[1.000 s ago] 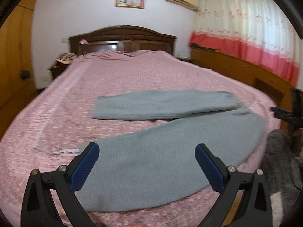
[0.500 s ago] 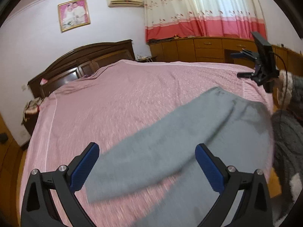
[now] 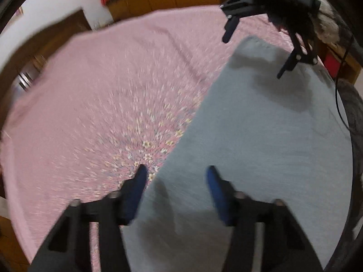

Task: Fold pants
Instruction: 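Grasp the waistband edge of the grey sweatpants with both grippers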

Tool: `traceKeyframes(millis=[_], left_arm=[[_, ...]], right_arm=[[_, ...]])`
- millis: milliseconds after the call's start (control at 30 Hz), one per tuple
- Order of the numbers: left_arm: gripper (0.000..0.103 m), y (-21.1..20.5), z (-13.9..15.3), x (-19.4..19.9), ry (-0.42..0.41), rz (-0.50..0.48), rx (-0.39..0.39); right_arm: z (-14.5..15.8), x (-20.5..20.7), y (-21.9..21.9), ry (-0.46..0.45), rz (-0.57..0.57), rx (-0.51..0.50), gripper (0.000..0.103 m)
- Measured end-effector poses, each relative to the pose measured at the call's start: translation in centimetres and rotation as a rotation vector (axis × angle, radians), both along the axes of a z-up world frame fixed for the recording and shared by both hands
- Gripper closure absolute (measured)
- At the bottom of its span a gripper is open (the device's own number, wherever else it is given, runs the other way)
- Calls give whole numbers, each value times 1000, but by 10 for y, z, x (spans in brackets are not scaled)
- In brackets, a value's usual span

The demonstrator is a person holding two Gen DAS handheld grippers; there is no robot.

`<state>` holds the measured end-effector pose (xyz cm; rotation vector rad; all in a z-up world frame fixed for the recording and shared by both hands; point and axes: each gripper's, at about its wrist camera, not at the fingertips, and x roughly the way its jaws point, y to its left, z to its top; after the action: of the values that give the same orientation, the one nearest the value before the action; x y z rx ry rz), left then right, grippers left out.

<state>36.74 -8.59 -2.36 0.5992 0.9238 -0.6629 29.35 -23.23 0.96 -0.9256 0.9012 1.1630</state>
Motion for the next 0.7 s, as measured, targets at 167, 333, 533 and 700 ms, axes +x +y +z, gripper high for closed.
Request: traceKeyframes(millis=[167, 333, 533, 700], left_arm=[[55, 10, -28, 26, 122, -27, -37], [54, 26, -39, 30, 114, -26, -42], [81, 42, -45, 21, 195, 5, -96], [99, 55, -31, 1, 212, 18, -113]], right_arm=[[-10, 47, 0, 149, -73, -19, 32], [-32, 56, 14, 183, -49, -143, 40], [-49, 63, 15, 244, -109, -185, 49], [-30, 54, 8, 241, -78, -210, 98]])
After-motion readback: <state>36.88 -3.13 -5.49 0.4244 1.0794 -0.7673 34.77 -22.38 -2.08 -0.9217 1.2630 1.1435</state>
